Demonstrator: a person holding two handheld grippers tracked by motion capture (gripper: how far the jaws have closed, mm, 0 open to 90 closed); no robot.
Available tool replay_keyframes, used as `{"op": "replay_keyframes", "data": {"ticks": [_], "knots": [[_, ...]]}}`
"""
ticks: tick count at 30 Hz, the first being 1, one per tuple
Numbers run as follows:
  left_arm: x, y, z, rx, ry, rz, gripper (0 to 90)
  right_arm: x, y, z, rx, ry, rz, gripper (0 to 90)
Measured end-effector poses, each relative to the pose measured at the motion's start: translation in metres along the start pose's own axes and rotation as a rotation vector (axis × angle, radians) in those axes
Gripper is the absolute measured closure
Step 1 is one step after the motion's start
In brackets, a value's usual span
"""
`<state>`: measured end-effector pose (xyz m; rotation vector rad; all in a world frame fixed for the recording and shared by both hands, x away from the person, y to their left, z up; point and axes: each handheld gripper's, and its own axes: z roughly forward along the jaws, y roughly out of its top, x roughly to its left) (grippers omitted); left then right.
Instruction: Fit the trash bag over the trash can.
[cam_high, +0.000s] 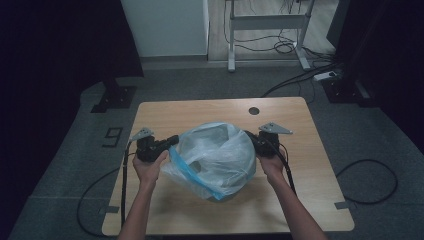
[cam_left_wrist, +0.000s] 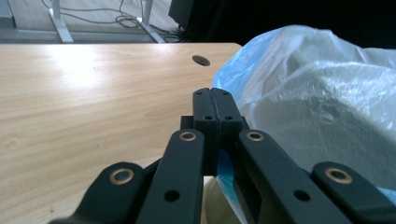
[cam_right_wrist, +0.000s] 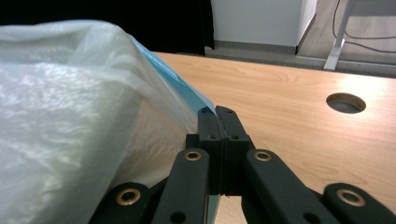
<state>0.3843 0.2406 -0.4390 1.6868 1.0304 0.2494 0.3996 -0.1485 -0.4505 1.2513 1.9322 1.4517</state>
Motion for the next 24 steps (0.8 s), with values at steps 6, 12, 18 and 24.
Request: {"op": "replay_keyframes", "data": {"ticks": [6, 12, 18, 24], "knots": [[0.007, -0.012, -0.006, 0.006, -0.005, -0.021, 90.0, -0.006, -0.01, 0.003, 0.05, -0.026, 0.012, 89.0], [0.006, -0.02, -0.009, 0.016, -0.014, -0.011, 89.9, -0.004, -0.022, 0.003, 0.067, -0.011, 0.007, 89.0], [0.005, -0.025, -0.01, 0.009, -0.023, -0.012, 89.9, -0.004, -0.031, 0.001, 0.067, 0.004, 0.008, 87.5], [0.002, -0.024, -0.009, -0.007, -0.036, 0.005, 89.8, -0.005, -0.023, -0.017, -0.016, -0.057, 0.012, 59.2]]}}
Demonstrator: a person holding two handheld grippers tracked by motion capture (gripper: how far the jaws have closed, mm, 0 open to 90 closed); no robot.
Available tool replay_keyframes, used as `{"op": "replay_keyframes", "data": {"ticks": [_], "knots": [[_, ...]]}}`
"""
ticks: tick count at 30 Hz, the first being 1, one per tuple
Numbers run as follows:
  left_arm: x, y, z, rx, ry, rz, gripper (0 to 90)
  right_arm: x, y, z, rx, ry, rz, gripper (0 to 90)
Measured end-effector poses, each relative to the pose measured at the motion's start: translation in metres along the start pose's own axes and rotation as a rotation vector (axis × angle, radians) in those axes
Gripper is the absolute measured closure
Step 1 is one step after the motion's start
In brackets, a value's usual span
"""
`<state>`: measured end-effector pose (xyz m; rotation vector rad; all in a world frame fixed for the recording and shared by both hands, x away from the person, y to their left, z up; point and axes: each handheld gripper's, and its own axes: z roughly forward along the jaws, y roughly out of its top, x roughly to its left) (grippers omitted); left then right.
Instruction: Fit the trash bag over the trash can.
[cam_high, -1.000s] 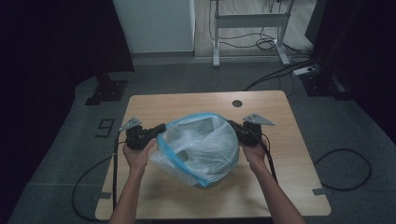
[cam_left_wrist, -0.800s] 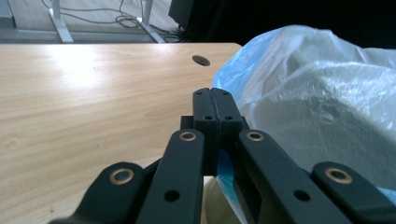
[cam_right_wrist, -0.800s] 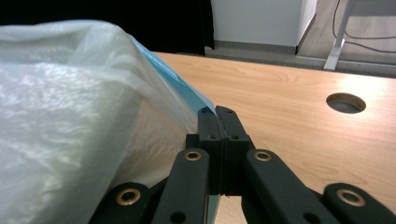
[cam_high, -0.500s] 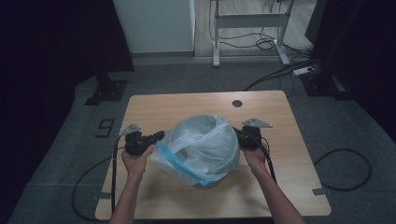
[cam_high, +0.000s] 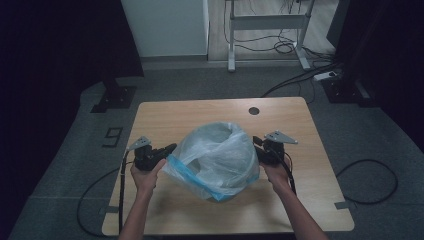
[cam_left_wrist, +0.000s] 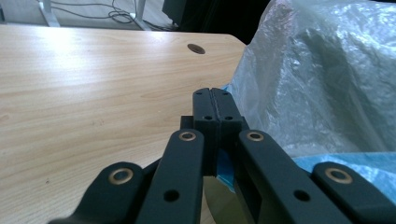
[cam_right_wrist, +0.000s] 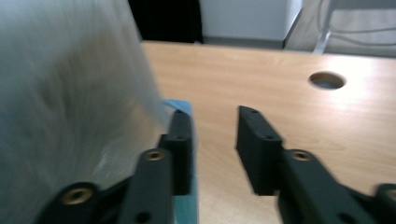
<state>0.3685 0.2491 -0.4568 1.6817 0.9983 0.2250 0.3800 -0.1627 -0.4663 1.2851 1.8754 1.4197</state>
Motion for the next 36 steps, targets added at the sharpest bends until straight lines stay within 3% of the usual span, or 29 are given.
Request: {"op": "replay_keyframes", "data": {"ticks": [5, 10, 15, 18, 21, 29, 36], "knots": [[-0.002, 0.002, 0.001, -0.011, 0.008, 0.007, 89.8, 0.002, 0.01, -0.021, -0.075, -0.084, 0.001, 46.6], [-0.002, 0.003, -0.003, -0.024, 0.008, 0.0, 89.8, -0.012, 0.018, -0.03, -0.092, -0.066, 0.066, 45.3], [-0.002, 0.005, -0.004, -0.028, 0.008, -0.001, 89.8, -0.014, 0.021, -0.049, -0.115, -0.053, 0.067, 43.8], [-0.003, 0.006, -0.005, -0.029, 0.008, 0.004, 89.8, -0.011, 0.018, -0.064, -0.118, -0.02, 0.059, 43.9], [-0.002, 0.006, -0.007, -0.031, 0.01, 0.002, 89.8, 0.003, 0.011, -0.086, -0.12, 0.038, 0.032, 43.8], [-0.004, 0.006, -0.007, -0.038, 0.008, -0.004, 89.8, 0.054, -0.02, -0.134, -0.103, 0.208, -0.039, 43.6], [-0.003, 0.006, -0.011, -0.043, 0.012, -0.006, 89.8, 0.077, -0.039, -0.137, -0.077, 0.309, -0.061, 44.3]]}}
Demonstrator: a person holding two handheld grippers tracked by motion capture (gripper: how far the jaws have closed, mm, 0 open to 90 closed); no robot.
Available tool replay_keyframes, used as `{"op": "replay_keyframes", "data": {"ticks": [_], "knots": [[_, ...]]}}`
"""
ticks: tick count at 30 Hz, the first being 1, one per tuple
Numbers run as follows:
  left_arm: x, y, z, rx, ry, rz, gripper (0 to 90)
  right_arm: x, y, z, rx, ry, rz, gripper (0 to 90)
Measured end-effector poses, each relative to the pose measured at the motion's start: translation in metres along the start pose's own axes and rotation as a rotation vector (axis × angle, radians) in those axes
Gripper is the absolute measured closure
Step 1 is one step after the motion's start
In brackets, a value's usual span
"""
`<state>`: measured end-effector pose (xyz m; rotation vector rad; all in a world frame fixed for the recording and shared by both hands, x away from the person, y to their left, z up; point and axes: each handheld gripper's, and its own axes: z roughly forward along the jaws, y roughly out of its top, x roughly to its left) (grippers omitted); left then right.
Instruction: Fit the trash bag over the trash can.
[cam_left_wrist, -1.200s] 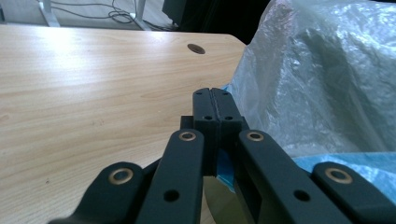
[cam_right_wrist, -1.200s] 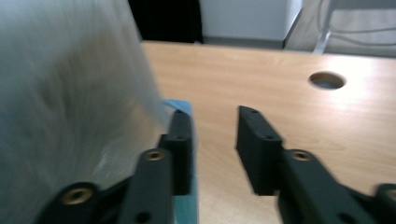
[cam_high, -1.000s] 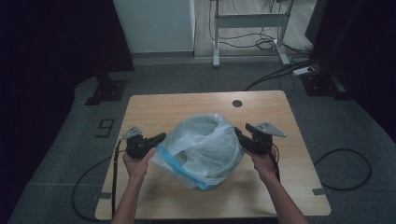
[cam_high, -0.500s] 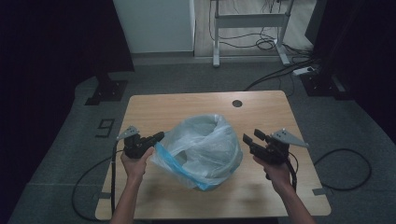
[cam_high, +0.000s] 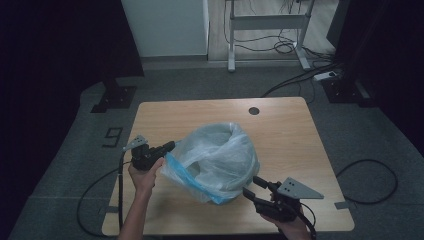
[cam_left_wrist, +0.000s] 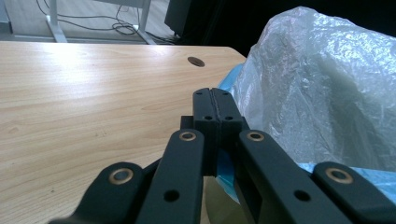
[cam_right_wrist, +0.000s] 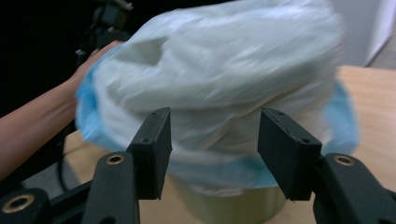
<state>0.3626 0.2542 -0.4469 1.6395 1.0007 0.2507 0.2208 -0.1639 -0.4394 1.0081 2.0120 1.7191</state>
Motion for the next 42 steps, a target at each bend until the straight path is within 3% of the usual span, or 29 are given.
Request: {"op": "replay_keyframes", "data": {"ticks": [3, 5, 7, 14, 21, 26, 30, 38, 42], "knots": [[0.001, -0.001, 0.0, 0.003, 0.003, -0.002, 89.8, 0.007, -0.006, 0.003, 0.009, 0.057, 0.0, 44.9], [0.002, -0.002, 0.0, 0.005, 0.002, -0.004, 89.8, 0.015, -0.007, 0.006, 0.018, 0.095, -0.026, 45.0], [0.001, -0.002, 0.0, 0.004, 0.003, -0.005, 89.8, 0.02, -0.006, 0.01, 0.026, 0.108, -0.056, 44.8], [0.001, -0.002, 0.002, 0.008, 0.001, -0.006, 89.8, 0.025, -0.008, 0.021, 0.061, 0.15, -0.091, 46.3], [-0.001, -0.003, 0.004, 0.007, 0.001, -0.01, 89.8, 0.028, -0.008, 0.023, 0.079, 0.117, -0.156, 55.7], [-0.001, -0.004, 0.004, 0.008, 0.001, -0.012, 89.8, 0.033, -0.01, 0.027, 0.101, 0.082, -0.223, 72.2], [-0.001, -0.004, 0.004, 0.007, 0.0, -0.013, 89.8, 0.035, -0.012, 0.03, 0.12, 0.083, -0.257, 88.0], [0.002, -0.006, -0.002, 0.021, -0.005, -0.013, 89.7, 0.028, -0.032, 0.038, 0.195, 0.1, -0.259, 89.3], [0.003, -0.006, -0.004, 0.031, -0.01, -0.019, 89.7, 0.018, -0.044, 0.043, 0.238, 0.096, -0.229, 89.3]]}}
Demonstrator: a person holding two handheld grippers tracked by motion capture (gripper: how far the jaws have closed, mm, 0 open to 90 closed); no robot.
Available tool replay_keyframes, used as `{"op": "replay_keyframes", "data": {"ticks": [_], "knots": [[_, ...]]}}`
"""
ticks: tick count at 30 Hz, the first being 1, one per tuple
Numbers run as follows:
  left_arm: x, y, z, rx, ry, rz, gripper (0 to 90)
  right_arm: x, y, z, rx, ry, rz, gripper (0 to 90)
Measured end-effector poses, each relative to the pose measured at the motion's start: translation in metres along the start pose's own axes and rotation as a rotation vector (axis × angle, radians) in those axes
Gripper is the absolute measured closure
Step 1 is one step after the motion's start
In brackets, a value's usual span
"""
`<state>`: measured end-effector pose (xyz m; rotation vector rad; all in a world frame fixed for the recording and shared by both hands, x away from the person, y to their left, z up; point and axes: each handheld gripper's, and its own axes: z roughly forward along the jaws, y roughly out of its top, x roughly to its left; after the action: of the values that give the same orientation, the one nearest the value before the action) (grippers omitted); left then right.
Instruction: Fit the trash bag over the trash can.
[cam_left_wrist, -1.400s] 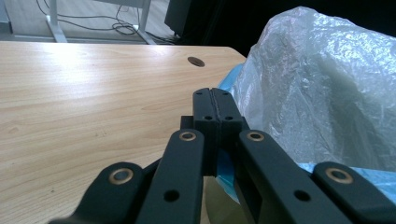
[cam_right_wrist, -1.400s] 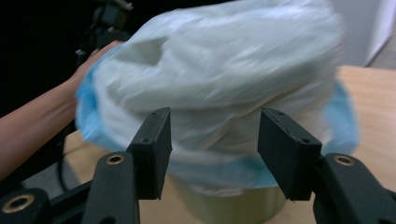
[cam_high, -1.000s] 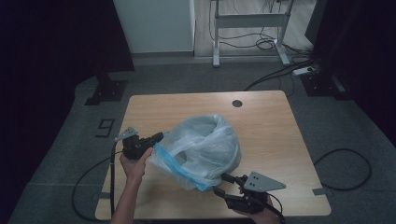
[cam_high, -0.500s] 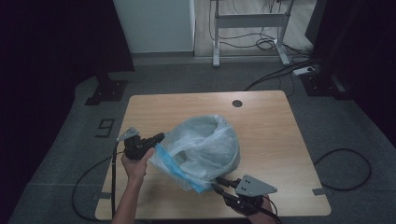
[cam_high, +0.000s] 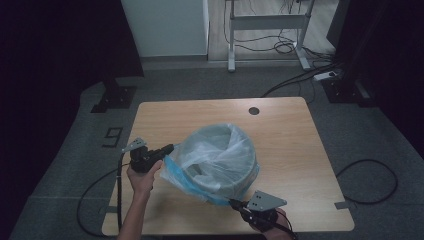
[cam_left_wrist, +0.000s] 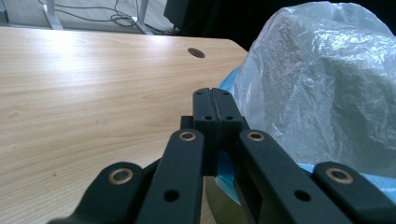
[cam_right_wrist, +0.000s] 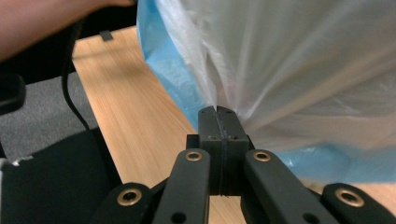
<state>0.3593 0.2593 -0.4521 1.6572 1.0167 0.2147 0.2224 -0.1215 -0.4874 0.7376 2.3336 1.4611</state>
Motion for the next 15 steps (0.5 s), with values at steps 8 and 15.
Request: {"op": "replay_keyframes", "data": {"ticks": [8, 15], "knots": [[0.0, -0.001, 0.003, 0.029, -0.012, -0.002, 88.9, -0.024, -0.02, 0.008, 0.048, -0.013, 0.086, 89.3], [-0.001, -0.003, 0.01, 0.058, -0.031, -0.002, 87.5, -0.046, -0.035, 0.01, 0.072, -0.036, 0.155, 89.3]]}}
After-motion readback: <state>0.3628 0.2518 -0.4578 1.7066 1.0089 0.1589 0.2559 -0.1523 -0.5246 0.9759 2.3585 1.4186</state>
